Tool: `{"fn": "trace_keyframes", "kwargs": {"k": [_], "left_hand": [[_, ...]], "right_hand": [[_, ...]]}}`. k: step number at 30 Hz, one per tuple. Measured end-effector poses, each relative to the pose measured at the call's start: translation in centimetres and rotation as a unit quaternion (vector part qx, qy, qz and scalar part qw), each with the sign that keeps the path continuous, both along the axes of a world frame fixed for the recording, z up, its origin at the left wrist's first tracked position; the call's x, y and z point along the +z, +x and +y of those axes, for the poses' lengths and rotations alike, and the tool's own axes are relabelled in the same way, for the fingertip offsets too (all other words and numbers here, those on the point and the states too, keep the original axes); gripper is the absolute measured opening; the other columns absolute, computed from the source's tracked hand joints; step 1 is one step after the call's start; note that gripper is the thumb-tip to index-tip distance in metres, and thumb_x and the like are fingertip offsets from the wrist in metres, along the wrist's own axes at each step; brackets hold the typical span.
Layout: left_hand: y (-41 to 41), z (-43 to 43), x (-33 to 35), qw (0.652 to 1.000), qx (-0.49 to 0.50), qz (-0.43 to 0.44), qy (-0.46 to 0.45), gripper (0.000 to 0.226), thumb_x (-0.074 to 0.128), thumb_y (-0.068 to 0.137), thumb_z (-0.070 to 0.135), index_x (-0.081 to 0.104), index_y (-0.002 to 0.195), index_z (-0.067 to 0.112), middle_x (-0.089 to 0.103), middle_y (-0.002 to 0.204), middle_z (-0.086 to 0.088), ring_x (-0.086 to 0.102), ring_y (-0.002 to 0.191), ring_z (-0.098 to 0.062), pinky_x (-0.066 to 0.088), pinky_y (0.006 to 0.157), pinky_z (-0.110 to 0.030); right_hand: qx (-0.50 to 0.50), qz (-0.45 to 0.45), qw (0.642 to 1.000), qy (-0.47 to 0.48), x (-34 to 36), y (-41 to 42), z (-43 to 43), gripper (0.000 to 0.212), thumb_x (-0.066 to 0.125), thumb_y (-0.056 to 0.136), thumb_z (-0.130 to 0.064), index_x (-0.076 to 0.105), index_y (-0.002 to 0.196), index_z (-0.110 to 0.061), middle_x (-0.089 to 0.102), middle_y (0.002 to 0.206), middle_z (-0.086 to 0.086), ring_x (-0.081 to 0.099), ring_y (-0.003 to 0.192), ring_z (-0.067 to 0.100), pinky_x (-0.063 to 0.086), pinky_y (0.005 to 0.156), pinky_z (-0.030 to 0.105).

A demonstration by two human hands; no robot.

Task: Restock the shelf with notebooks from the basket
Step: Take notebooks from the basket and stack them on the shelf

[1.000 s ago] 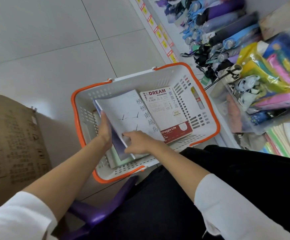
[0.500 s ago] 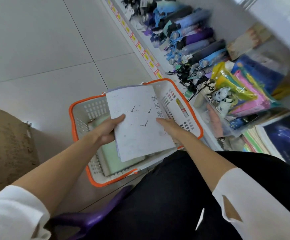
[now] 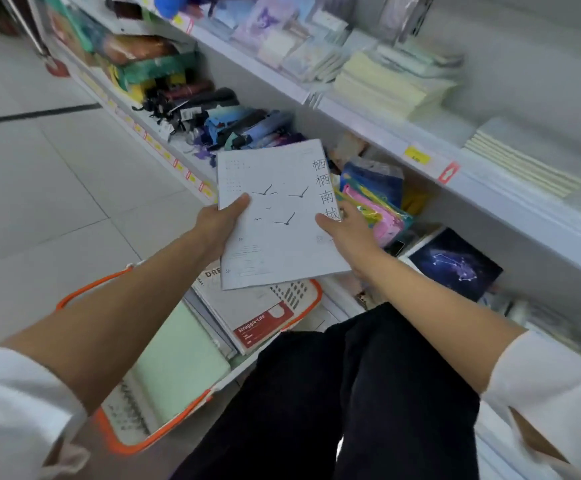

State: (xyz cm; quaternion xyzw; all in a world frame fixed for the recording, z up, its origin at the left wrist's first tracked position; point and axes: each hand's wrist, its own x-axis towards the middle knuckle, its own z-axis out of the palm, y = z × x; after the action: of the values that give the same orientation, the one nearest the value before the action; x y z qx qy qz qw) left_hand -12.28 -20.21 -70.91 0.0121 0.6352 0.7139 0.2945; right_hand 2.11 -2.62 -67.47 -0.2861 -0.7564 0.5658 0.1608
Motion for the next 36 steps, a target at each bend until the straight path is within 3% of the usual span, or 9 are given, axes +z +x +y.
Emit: {"fn": "trace_keyframes", "kwargs": {"k": [7, 11, 15, 19, 21, 25, 29, 33, 36], "left_hand": [[4.6, 11.3, 9.7, 0.972, -0.168, 0.163, 0.013, 0.038, 0.065, 0.092, 0.021, 0.057, 0.126, 0.007, 0.069, 0.111, -0.008, 0.071, 0.088, -0.018, 0.057, 0.07, -0.029], [6.8, 17.0, 13.3, 0.935, -0.233, 0.266, -0.014, 0.04, 0.067, 0.088, 0.013, 0.058, 0.127, 0.008, 0.066, 0.119, -0.01, 0.066, 0.097, -0.023, 0.055, 0.085, -0.034], [8.9, 23.0, 17.1, 0.919, -0.212, 0.333, -0.004, 0.051, 0.072, 0.08, 0.0, 0.057, 0.129, 0.001, 0.06, 0.124, -0.007, 0.059, 0.112, -0.025, 0.047, 0.102, -0.037], [10.3, 29.4, 19.5, 0.882, -0.23, 0.41, -0.027, 0.048, 0.068, 0.083, -0.002, 0.057, 0.13, -0.001, 0.056, 0.134, -0.012, 0.054, 0.123, -0.026, 0.04, 0.106, -0.025], [10.9, 31.9, 19.6, 0.872, -0.239, 0.426, -0.037, 0.042, 0.066, 0.086, 0.0, 0.059, 0.127, 0.0, 0.057, 0.129, -0.008, 0.055, 0.116, -0.02, 0.038, 0.088, -0.005], [11.1, 36.5, 18.8, 0.867, -0.273, 0.415, -0.029, 0.043, 0.065, 0.086, -0.002, 0.058, 0.128, -0.001, 0.056, 0.133, -0.012, 0.054, 0.123, -0.025, 0.04, 0.105, -0.025], [10.4, 38.8, 16.6, 0.862, -0.304, 0.404, -0.035, 0.047, 0.07, 0.084, 0.004, 0.058, 0.129, 0.005, 0.053, 0.138, -0.01, 0.047, 0.13, -0.022, 0.039, 0.109, -0.032], [8.6, 38.6, 15.8, 0.801, -0.408, 0.435, -0.055, 0.063, 0.083, 0.071, 0.037, 0.062, 0.128, 0.019, 0.052, 0.126, 0.01, 0.043, 0.119, -0.002, 0.031, 0.097, -0.015], [7.5, 38.4, 16.0, 0.746, -0.423, 0.507, -0.088, 0.062, 0.083, 0.071, 0.032, 0.061, 0.129, 0.021, 0.054, 0.133, 0.008, 0.04, 0.128, -0.002, 0.025, 0.098, -0.01]], "right_hand": [[-0.165, 0.109, 0.98, -0.015, 7.3, 7.9, 7.0, 0.018, 0.064, 0.09, -0.014, 0.06, 0.108, -0.013, 0.069, 0.106, 0.004, 0.068, 0.087, 0.017, 0.056, 0.072, 0.027], [-0.249, 0.188, 0.949, -0.036, 10.4, 11.2, 11.1, 0.016, 0.064, 0.09, -0.011, 0.062, 0.103, -0.02, 0.068, 0.098, -0.005, 0.066, 0.082, 0.009, 0.055, 0.064, 0.018], [-0.343, 0.221, 0.912, -0.048, 12.9, 13.0, 15.7, 0.028, 0.064, 0.09, -0.008, 0.065, 0.117, -0.008, 0.067, 0.109, 0.003, 0.065, 0.097, 0.019, 0.052, 0.09, 0.029], [-0.417, 0.195, 0.887, -0.035, 14.5, 13.7, 20.4, 0.005, 0.067, 0.086, -0.012, 0.068, 0.091, -0.013, 0.068, 0.086, -0.001, 0.061, 0.069, 0.014, 0.048, 0.061, 0.018], [-0.464, 0.171, 0.869, 0.026, 15.1, 14.2, 23.0, 0.017, 0.069, 0.082, -0.013, 0.061, 0.067, -0.013, 0.058, 0.064, -0.003, 0.05, 0.052, 0.011, 0.042, 0.05, 0.016], [-0.519, 0.109, 0.843, 0.094, 15.2, 15.0, 27.6, 0.009, 0.072, 0.078, -0.015, 0.068, 0.083, -0.009, 0.066, 0.085, 0.011, 0.065, 0.085, 0.028, 0.052, 0.083, 0.033], [-0.448, 0.005, 0.886, 0.122, 13.1, 15.2, 29.7, 0.047, 0.071, 0.083, -0.023, 0.061, 0.126, -0.006, 0.064, 0.123, 0.012, 0.06, 0.112, 0.029, 0.047, 0.099, 0.035], [-0.306, -0.049, 0.922, 0.232, 12.0, 17.3, 28.8, 0.062, 0.078, 0.072, -0.052, 0.056, 0.119, -0.018, 0.051, 0.126, 0.001, 0.052, 0.114, 0.019, 0.043, 0.098, 0.034], [-0.199, -0.091, 0.942, 0.256, 12.5, 19.0, 28.2, 0.064, 0.076, 0.065, -0.063, 0.053, 0.115, -0.029, 0.045, 0.126, -0.008, 0.045, 0.114, 0.007, 0.033, 0.093, 0.02]]}}
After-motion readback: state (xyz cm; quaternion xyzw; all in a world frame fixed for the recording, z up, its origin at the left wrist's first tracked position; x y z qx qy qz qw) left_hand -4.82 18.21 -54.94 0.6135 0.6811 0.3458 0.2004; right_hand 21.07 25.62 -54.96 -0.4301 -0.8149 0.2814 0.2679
